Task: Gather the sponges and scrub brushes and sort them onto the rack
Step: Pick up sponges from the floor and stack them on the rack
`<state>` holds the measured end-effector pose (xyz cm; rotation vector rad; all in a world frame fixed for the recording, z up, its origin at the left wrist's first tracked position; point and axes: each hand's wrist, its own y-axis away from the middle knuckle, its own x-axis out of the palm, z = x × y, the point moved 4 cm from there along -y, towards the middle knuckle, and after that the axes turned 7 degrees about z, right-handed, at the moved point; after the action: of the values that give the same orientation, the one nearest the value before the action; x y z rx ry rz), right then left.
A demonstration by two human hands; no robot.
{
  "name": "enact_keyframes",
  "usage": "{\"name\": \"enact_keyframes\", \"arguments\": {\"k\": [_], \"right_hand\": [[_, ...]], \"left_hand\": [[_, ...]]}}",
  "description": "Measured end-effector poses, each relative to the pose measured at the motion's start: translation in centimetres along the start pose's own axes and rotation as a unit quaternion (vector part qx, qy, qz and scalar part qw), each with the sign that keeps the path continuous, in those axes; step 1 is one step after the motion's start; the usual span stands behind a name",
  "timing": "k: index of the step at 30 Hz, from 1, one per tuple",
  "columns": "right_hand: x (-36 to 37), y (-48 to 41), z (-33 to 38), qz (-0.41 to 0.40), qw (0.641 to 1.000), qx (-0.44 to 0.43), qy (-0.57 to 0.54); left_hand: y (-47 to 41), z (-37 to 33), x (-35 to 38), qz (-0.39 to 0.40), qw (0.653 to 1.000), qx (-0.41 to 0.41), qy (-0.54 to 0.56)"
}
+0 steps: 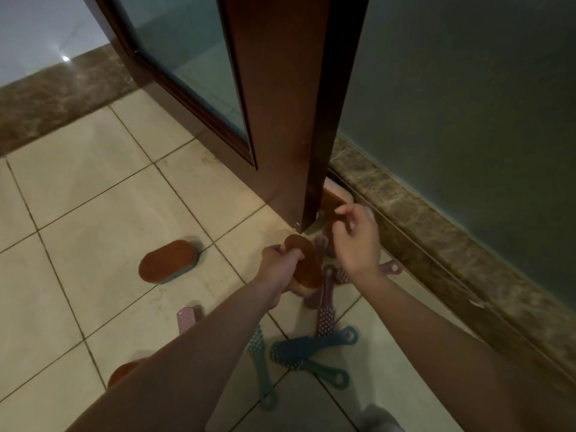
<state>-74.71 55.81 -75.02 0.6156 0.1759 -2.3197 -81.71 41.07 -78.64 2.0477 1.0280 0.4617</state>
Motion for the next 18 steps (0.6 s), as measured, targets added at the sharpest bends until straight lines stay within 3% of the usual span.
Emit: {"name": "enact_keyframes", "arguments": {"k": [4, 7, 13, 18], "right_hand": [[-0.3, -3.6, 0.9, 0.074, 0.974, -0.043, 0.210], [0.3, -5.1, 0.9, 0.143, 0.942, -0.049, 0.299], [1.4, -5.4, -0.2, 0.183, 0.894, -0.019, 0.410], [1.6, -4.4, -0.3, 0.166, 0.915, -0.024, 0.367]], "left_hand": [[-0.2, -0.2, -0.8, -0.039, 0.999, 0.028, -0.018], [0.3, -0.6, -1.2, -0.045, 0.998, 0.034, -0.023], [0.9, -1.0, -1.5, -0.045, 0.998, 0.035, -0.021], [1.0, -0.9, -1.4, -0.047, 0.998, 0.027, -0.032]]}}
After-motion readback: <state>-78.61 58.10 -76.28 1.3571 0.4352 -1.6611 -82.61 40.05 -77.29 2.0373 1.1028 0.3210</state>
